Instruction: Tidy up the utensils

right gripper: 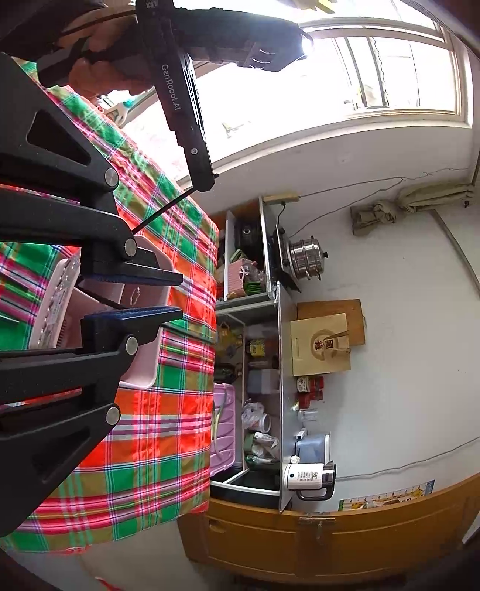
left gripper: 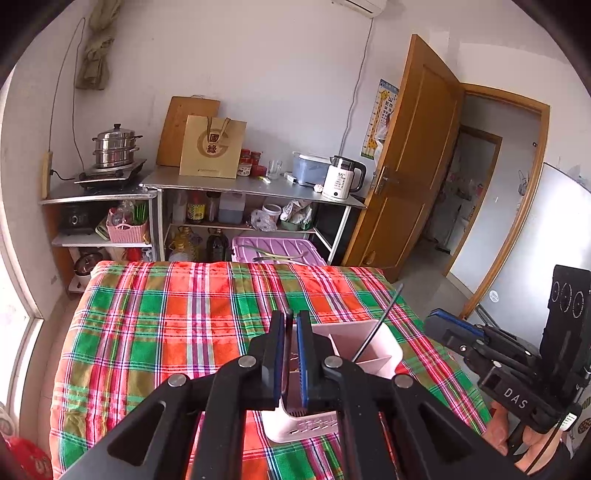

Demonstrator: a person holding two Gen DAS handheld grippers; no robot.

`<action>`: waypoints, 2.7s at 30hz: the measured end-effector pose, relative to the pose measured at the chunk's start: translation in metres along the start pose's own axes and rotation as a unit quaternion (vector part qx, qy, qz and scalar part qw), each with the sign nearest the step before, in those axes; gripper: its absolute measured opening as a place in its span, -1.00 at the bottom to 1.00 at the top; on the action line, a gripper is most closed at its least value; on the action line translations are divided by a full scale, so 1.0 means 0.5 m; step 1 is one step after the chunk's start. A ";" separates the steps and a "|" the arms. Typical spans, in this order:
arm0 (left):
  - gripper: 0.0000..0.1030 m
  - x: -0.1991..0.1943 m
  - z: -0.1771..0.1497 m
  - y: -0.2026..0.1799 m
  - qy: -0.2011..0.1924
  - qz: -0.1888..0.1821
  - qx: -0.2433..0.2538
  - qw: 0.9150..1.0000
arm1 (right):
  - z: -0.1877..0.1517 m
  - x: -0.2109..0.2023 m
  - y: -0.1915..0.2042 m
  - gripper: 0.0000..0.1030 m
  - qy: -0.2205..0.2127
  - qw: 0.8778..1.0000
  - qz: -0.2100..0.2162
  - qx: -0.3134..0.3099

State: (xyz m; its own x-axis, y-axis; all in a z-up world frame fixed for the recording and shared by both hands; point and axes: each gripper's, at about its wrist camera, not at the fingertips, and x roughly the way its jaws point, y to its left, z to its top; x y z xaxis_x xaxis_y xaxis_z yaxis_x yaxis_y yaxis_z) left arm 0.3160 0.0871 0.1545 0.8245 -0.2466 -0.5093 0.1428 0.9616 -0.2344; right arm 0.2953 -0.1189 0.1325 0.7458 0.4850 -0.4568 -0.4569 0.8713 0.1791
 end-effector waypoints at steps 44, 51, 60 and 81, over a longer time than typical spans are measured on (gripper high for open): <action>-0.45 0.012 -0.389 0.016 0.148 0.027 -0.014 0.989 | -0.287 -0.044 -0.060 -0.78 0.138 0.990 -0.003 0.024; -0.45 0.067 -0.396 0.020 0.180 0.035 -0.012 0.983 | -0.313 0.028 -0.054 -0.78 0.187 0.982 -0.014 0.017; -0.45 0.116 -0.400 0.018 0.210 0.051 -0.008 0.976 | -0.322 0.103 -0.044 -0.78 0.229 0.973 -0.031 0.005; -0.89 0.130 -0.391 0.005 0.212 0.079 0.014 0.974 | -0.323 0.151 -0.035 -0.88 0.247 0.968 -0.049 -0.006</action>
State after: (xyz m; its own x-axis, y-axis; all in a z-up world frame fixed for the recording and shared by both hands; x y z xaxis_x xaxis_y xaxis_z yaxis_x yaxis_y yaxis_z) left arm 0.2630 0.0501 -0.0413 0.5387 -0.1165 -0.8344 0.0519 0.9931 -0.1051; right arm 0.2812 -0.1094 -0.0460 0.4640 0.3014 -0.8330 -0.4024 0.9094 0.1049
